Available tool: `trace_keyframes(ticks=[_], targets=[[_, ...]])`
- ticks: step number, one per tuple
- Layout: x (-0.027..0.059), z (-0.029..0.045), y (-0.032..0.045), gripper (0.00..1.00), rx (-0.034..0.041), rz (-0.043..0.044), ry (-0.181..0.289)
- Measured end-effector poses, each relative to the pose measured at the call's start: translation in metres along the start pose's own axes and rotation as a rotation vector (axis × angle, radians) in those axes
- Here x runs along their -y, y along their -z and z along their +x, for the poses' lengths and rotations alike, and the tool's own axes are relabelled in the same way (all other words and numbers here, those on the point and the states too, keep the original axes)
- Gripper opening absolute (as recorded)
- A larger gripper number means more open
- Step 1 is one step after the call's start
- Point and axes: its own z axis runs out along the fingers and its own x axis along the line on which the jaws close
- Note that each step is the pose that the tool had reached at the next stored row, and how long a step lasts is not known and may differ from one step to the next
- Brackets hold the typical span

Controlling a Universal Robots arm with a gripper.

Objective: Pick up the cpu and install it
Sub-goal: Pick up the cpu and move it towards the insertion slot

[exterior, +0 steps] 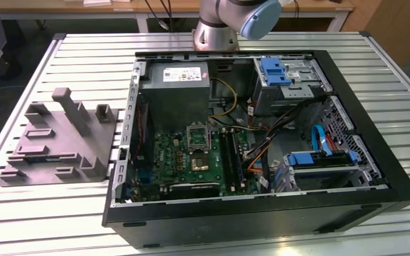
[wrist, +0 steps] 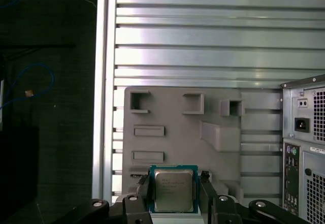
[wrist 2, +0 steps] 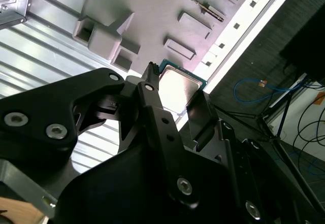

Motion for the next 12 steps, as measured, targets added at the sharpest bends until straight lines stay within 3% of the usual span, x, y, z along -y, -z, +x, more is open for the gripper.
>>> trace_keyframes(ticks=[12], targets=[[0.0, -0.008, -0.0001, 0.47, 0.0001, -0.0001, 0.0]])
